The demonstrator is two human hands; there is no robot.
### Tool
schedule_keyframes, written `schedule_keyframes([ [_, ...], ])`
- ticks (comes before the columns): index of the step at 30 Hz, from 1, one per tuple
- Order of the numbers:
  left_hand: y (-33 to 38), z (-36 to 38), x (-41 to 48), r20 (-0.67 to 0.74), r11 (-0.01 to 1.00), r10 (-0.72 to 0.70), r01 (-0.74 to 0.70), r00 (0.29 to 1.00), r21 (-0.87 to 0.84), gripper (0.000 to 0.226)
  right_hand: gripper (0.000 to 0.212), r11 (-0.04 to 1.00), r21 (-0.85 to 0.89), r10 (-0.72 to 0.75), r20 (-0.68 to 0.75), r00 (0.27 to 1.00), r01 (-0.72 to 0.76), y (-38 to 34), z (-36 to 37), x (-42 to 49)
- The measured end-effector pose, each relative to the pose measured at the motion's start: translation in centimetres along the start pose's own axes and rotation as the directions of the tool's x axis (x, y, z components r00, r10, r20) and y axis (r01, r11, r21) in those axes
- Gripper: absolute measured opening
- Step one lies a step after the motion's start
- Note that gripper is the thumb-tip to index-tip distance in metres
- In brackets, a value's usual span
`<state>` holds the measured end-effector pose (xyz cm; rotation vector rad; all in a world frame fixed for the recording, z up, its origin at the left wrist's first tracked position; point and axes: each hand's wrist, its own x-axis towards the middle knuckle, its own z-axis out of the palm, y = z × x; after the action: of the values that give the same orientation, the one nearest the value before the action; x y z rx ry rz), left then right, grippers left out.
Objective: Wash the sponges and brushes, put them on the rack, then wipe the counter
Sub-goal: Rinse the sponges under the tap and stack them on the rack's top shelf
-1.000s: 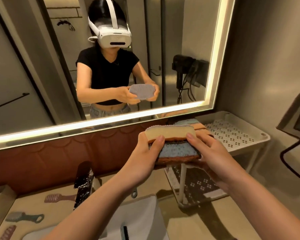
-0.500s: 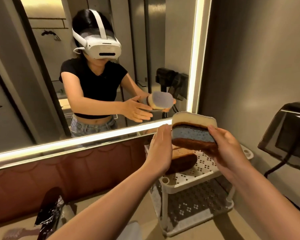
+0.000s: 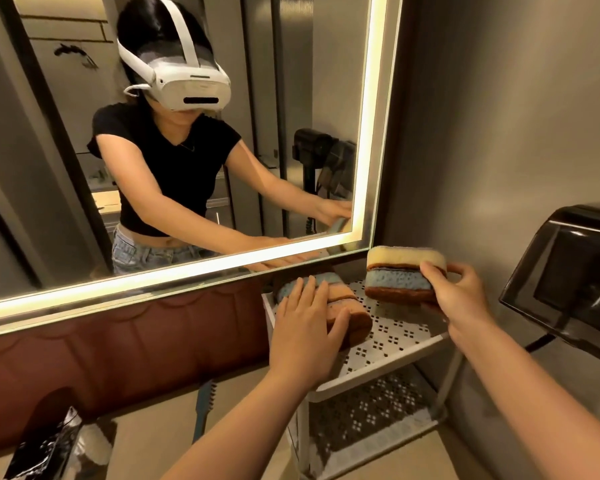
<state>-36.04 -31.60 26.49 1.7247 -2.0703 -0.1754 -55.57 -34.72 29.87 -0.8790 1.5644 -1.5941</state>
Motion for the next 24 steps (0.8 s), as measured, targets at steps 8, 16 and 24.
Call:
schedule_keyframes([
  [8,-0.1,0.0,-0.1,-0.028,1.000,0.001,-0.001,1.000,-0.018,0.060,0.045,0.989,-0.119,0.102,0.127,0.987,-0.087,0.7,2.3,2.9],
  [16,-0.2,0.3,-0.1,-0.058,0.999,0.006,-0.008,0.998,-0.034,0.067,0.042,0.978,-0.152,0.172,0.226,0.959,-0.140,0.7,5.1,5.4],
  [24,-0.2,0.4,0.1,-0.045,1.000,-0.004,0.003,0.999,-0.028,0.062,0.035,0.948,-0.317,0.100,0.247,0.964,-0.017,1.7,6.2,7.2],
])
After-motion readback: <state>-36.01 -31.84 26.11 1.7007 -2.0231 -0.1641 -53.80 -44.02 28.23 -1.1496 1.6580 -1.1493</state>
